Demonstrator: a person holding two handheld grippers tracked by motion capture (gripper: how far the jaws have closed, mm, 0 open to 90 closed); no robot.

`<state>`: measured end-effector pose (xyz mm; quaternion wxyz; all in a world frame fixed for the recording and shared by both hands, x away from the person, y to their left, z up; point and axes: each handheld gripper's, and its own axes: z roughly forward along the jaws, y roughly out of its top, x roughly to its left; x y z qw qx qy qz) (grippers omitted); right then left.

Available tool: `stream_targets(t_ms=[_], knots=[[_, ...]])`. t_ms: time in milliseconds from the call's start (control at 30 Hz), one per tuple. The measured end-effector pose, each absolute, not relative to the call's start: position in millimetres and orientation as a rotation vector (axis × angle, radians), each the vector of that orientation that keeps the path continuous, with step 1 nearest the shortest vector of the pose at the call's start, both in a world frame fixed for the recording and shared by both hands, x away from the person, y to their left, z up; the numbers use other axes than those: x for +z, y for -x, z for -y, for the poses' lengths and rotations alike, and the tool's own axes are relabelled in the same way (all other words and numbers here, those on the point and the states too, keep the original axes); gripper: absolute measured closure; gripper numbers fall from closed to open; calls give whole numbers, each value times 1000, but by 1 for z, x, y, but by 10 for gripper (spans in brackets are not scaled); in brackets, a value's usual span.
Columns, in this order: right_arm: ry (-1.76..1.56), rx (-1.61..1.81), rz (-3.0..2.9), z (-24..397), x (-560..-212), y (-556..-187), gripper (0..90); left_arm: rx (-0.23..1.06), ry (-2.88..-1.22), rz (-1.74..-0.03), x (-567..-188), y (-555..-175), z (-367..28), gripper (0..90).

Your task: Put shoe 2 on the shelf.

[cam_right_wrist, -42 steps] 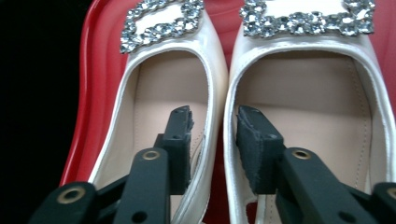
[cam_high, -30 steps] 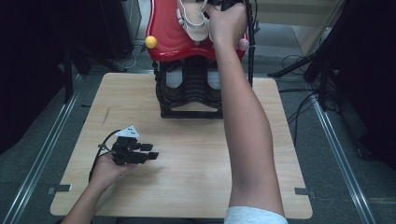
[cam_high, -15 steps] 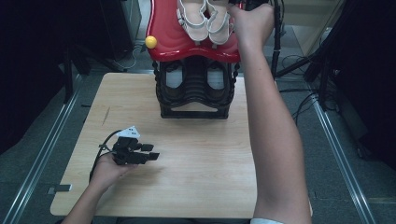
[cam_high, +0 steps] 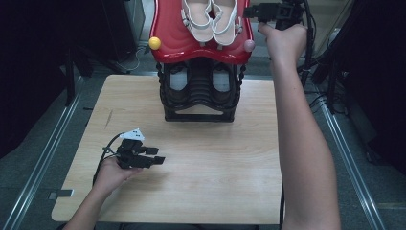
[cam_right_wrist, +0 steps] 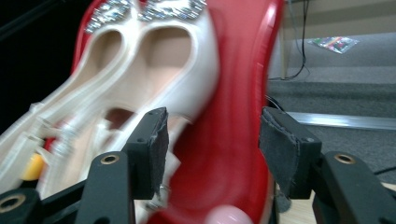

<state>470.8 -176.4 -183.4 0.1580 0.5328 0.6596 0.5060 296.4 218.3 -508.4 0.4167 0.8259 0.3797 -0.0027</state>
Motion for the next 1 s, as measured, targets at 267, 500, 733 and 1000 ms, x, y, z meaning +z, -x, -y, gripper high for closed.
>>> stream_targets(t_ms=[267, 500, 733, 1000], knots=[[-1566, 1438, -1866, 209, -212, -469, 419, -17, -2065, -955, -509, -299, -218, 432], [-1589, 1446, -1852, 229, -237, -464, 417, -17, -2062, -950, -510, -301, -219, 429], [-1575, 1436, -1866, 243, -262, -455, 404, -6, -2063, -954, -510, -302, -217, 427], [-1598, 1424, -1894, 256, -298, -446, 396, -2, -2062, -956, -511, -302, -217, 425]])
